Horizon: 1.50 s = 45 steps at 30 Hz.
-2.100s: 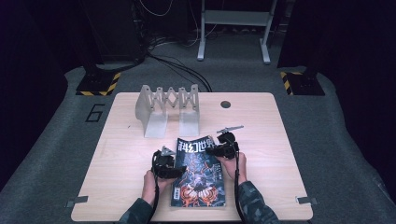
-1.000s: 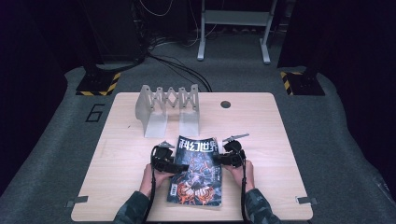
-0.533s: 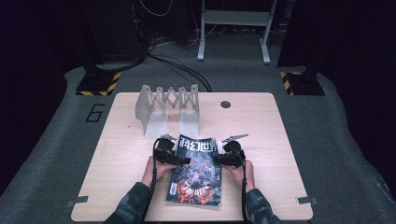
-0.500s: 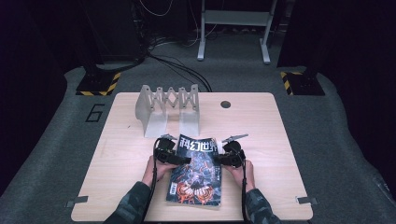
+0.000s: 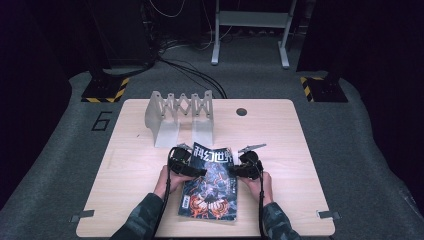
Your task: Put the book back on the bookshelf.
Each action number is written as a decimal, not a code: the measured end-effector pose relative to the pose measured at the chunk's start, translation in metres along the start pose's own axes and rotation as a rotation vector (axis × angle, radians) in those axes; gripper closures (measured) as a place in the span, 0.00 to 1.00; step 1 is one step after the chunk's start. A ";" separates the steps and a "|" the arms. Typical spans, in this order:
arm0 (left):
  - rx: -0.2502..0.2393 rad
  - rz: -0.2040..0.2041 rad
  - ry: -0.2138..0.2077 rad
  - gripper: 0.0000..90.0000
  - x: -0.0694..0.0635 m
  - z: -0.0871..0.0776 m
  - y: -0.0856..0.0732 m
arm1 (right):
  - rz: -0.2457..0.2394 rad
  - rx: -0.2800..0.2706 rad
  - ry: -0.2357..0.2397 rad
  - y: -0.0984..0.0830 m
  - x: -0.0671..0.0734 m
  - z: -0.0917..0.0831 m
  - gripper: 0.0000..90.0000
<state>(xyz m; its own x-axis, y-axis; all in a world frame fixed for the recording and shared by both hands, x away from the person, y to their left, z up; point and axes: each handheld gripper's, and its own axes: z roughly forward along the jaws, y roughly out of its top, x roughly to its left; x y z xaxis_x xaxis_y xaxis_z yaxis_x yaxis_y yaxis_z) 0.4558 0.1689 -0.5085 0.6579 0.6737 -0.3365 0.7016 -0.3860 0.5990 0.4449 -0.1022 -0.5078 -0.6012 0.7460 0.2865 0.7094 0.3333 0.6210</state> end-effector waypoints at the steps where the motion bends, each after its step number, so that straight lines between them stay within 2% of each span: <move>1: 0.011 0.006 -0.016 0.38 0.000 0.000 0.000 | -0.004 0.000 -0.001 0.000 0.000 0.000 0.89; 4: 0.029 0.027 -0.007 0.42 -0.004 0.001 0.001 | -0.010 0.004 -0.007 0.001 0.000 0.000 0.89; 5: 0.025 0.021 -0.023 0.46 -0.005 0.003 0.001 | -0.011 0.005 -0.008 0.001 0.000 0.000 0.89; 6: 0.040 0.037 -0.017 0.46 -0.006 0.002 0.002 | -0.010 0.000 -0.009 0.000 0.000 0.000 0.89; 11: 0.056 0.034 0.004 0.54 -0.008 0.001 0.002 | -0.005 0.003 -0.017 0.001 0.001 0.000 0.89; 15: 0.066 0.037 -0.003 0.59 -0.007 0.000 0.001 | -0.003 0.002 -0.024 0.001 0.002 0.000 0.88; 16: 0.069 0.026 -0.013 0.60 -0.008 0.000 0.000 | 0.003 0.004 -0.026 0.002 0.003 0.000 0.87; 18: 0.065 0.031 -0.025 0.63 -0.007 -0.001 -0.001 | -0.007 0.011 -0.037 0.002 0.004 0.000 0.86; 19: 0.054 0.020 -0.030 0.65 -0.008 -0.002 -0.002 | -0.003 0.014 -0.040 0.002 0.004 0.000 0.85; 21: 0.043 0.027 -0.039 0.69 -0.008 -0.004 -0.003 | -0.019 0.002 -0.038 0.002 0.002 0.000 0.81; 22: 0.032 0.017 -0.045 0.70 -0.009 -0.005 -0.005 | 0.006 0.015 -0.033 0.002 0.003 -0.001 0.79; 23: 0.013 0.020 -0.035 0.72 -0.010 -0.005 -0.006 | 0.005 0.013 -0.030 0.002 0.003 -0.002 0.76; 25: -0.017 0.006 -0.057 0.75 -0.010 -0.007 -0.010 | 0.010 0.014 -0.018 0.002 0.003 -0.002 0.72; 30: -0.082 -0.005 -0.053 0.78 -0.014 -0.010 -0.017 | 0.016 0.021 -0.015 0.002 0.001 -0.005 0.57; 31: -0.093 -0.002 -0.048 0.78 -0.014 -0.010 -0.018 | 0.005 0.018 -0.018 0.002 -0.001 -0.006 0.53; 32: -0.099 -0.001 -0.050 0.78 -0.015 -0.011 -0.019 | 0.017 0.031 -0.032 0.002 -0.001 -0.007 0.47; 33: -0.114 0.003 -0.049 0.79 -0.015 -0.012 -0.021 | -0.002 0.034 -0.043 0.001 -0.004 -0.007 0.46; 35: -0.143 0.008 -0.052 0.80 -0.017 -0.014 -0.023 | 0.031 0.043 -0.018 -0.001 -0.009 -0.008 0.43; 37: -0.165 0.029 -0.056 0.80 -0.019 -0.017 -0.026 | 0.038 0.047 -0.010 -0.001 -0.012 -0.011 0.41; 41: -0.201 0.038 -0.060 0.81 -0.021 -0.020 -0.029 | 0.028 0.043 0.011 0.001 -0.014 -0.011 0.37; 42: -0.231 0.055 -0.056 0.81 -0.024 -0.022 -0.033 | 0.032 0.049 0.016 0.002 -0.013 -0.010 0.35; 45: -0.252 0.068 -0.069 0.81 -0.025 -0.025 -0.036 | 0.027 0.051 0.023 0.005 -0.013 -0.008 0.35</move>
<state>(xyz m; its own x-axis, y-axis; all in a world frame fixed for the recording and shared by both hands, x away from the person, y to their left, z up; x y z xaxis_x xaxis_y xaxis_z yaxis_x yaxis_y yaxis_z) 0.4075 0.1822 -0.5032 0.7244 0.6036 -0.3330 0.5705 -0.2539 0.7810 0.4532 -0.1147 -0.5022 -0.5893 0.7421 0.3194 0.7432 0.3427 0.5746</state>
